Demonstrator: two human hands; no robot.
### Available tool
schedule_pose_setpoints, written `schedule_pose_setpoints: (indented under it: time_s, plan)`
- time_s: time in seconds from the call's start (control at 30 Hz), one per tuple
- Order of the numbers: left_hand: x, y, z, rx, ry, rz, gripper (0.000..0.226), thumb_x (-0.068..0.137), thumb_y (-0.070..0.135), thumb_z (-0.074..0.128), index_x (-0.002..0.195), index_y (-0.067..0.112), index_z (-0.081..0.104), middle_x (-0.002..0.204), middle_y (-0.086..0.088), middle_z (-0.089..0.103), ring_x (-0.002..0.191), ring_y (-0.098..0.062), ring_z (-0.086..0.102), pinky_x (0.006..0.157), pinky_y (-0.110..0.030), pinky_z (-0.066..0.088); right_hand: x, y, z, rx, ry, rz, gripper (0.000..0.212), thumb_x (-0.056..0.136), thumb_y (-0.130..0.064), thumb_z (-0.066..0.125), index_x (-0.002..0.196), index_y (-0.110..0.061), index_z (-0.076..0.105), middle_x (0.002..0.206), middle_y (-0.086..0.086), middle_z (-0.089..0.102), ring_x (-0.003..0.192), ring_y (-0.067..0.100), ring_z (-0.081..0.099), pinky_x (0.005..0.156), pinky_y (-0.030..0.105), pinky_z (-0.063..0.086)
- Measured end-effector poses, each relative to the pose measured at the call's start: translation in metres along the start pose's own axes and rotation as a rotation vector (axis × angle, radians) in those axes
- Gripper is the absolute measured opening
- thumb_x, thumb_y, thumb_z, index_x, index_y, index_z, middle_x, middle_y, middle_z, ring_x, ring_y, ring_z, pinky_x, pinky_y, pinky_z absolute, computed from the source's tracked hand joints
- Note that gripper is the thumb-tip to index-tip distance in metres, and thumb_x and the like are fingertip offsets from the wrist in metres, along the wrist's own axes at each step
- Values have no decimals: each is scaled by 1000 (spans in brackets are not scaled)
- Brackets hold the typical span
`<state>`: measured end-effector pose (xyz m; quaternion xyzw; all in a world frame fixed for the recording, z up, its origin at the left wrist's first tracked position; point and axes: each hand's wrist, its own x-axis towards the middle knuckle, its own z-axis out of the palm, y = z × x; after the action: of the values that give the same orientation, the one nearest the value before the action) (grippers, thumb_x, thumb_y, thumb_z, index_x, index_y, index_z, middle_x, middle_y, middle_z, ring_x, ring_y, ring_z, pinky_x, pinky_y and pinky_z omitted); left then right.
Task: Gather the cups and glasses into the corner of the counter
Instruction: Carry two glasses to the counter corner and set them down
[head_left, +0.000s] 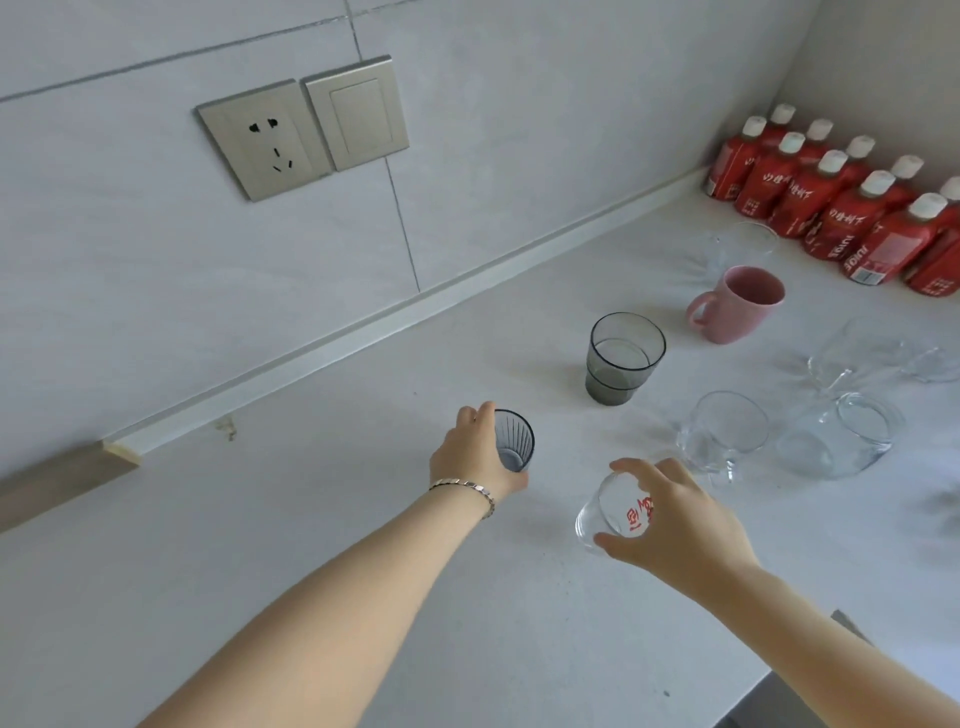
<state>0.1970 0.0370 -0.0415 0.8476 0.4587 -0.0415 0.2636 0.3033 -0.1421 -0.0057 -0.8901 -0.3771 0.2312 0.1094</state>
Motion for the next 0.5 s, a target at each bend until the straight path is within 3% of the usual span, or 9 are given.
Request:
schedule_pose_setpoints:
  time_s: [0.13,0.3,0.5]
  plan:
    - [-51,-54,-12,-194,119,-41,77,61,44,76,126,29,37,118,5,43,103,-21,58,72,-27,44,-9,-38,12,0,-38,-97,72,66,-49,74,130,-44,40,112,-13,44,81,5,49,64,21,44]
    - [-142,-165,-48,-323,327,-121,76,56,39,80,122,30,44,104,17,39,89,-5,50,77,-21,42,-32,-124,49,-51,-129,-282,73,66,-50,74,131,-45,39,118,-12,45,102,10,53,67,19,41]
    - [-239,-324,-94,-377,449,-386,76,58,28,84,124,27,46,104,12,40,92,-10,52,79,-23,39,-79,-264,125,-59,-228,-471,75,66,-49,73,132,-44,39,117,-12,46,102,10,55,71,19,39]
